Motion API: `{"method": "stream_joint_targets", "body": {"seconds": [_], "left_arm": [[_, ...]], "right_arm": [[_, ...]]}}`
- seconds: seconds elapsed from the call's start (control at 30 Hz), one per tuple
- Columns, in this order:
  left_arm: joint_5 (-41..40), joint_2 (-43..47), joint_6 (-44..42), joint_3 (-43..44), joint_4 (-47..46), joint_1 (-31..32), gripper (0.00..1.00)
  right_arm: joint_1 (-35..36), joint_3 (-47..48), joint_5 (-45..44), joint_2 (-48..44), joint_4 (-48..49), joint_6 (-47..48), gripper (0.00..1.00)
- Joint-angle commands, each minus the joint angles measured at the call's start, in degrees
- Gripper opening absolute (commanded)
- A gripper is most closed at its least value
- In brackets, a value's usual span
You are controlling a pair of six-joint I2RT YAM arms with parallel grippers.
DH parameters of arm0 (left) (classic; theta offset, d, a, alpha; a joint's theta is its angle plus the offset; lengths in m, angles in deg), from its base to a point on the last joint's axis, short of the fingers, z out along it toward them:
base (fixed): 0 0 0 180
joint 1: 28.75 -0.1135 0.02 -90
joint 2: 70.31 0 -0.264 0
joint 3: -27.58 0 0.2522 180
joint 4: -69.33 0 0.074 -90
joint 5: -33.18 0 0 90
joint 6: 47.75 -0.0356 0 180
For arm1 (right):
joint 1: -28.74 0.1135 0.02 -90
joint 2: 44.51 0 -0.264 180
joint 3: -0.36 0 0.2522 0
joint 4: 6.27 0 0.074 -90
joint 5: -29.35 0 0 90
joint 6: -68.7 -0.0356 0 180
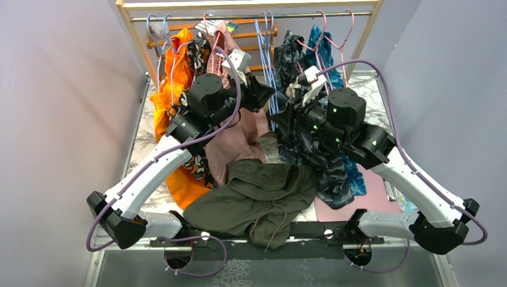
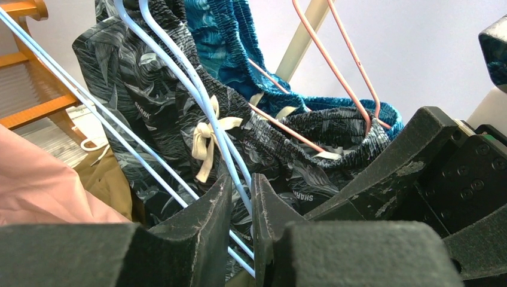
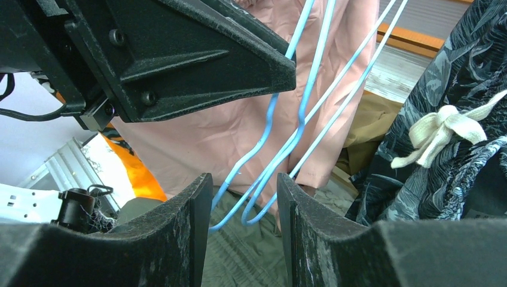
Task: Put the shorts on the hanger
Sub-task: Pick up the hanger from the clothesline.
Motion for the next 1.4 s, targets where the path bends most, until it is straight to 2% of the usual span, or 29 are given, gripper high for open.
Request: {"method": "stream_joint_targets", "body": {"seconds": [0.0,0.13,0.3,0.33,1.37], "left_arm": [[1.78,-0.43,0.27,0.48,-2.61,-0.31,0.21],[2.37,-0.57,0.56,0.41,-2.77,-0.3,0.2],[2.38,-0.36,0.51,0.29,-2.98,-0.3,0.01],[2.38,-0.25,0.43,0.31,-3.06,-0.3,0.0],[2.13,6.61,1.76,0.21,-4.57,-0.26,0.0]], "right_arm": [[-0.13,-0.36,2.29,-0.29,1.66,-0.28,0.46],[-0.14,-0.24,3.11,-0.09,1.77,-0.33,0.46],[-0.13,-0.09,2.91,-0.38,1.56,-0.21,0.46],[-0.13,-0.06,2.85,-0.49,1.47,-0.26,0.46],[-0.18,0.2,-5.3,-6.64,1.02,-0.2,0.47]]}}
